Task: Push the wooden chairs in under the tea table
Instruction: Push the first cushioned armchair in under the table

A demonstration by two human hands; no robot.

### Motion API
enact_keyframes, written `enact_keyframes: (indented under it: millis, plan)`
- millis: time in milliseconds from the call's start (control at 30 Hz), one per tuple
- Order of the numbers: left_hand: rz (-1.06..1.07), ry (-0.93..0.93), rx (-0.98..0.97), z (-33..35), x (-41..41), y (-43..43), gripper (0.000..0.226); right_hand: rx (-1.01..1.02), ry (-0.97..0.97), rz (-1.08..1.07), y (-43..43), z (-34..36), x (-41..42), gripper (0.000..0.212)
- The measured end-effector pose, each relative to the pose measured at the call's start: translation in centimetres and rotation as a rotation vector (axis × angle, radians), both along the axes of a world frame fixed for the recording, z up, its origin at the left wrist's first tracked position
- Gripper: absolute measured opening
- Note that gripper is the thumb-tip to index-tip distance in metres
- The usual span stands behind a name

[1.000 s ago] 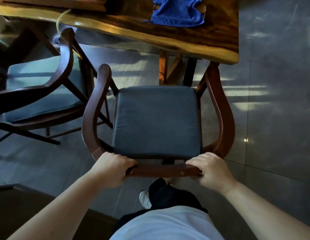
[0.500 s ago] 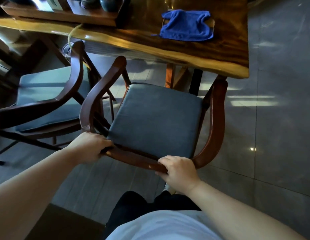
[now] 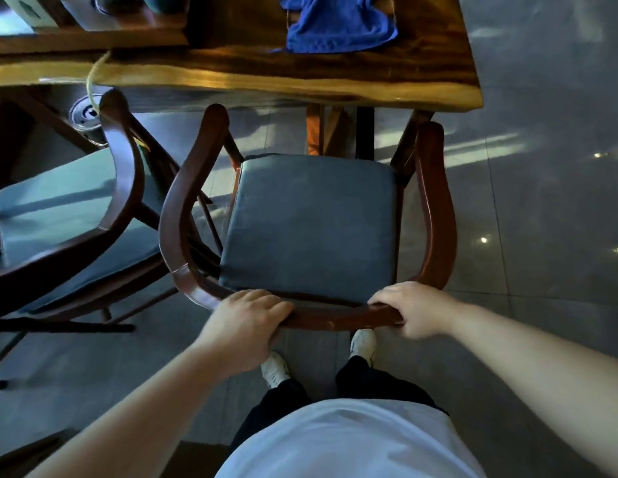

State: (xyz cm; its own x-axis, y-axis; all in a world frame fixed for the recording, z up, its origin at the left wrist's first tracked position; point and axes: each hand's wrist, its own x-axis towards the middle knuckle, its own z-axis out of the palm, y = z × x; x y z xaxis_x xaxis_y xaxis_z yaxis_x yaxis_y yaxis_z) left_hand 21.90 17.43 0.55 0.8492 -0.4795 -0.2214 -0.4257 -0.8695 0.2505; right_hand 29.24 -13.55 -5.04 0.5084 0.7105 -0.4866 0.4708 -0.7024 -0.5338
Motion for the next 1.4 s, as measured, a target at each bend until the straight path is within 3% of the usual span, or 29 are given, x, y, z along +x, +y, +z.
enact_keyframes:
  millis: [133,267,533,900,1400]
  plan:
    - [-0.004,0.012,0.062,-0.9,0.1,-4.4,0.032,-0.331,0.015,0.227,-0.5,-0.2,3.0,0.028]
    - [0.002,0.061,0.149,-1.6,0.9,-7.8,0.022,-0.497,-0.003,0.431,-0.1,-0.1,5.2,0.018]
    - [0.033,0.139,0.179,-2.4,1.3,-8.8,0.025,-0.479,0.055,0.489,-0.9,-0.7,6.8,0.017]
    - [0.071,0.023,0.169,-1.7,5.0,-11.9,0.015,-0.471,-0.057,0.455,-3.7,0.1,10.4,0.017]
    - [0.018,0.058,0.128,-1.9,3.6,-14.0,0.011,-0.488,-0.067,0.410,-6.5,-0.7,8.4,0.015]
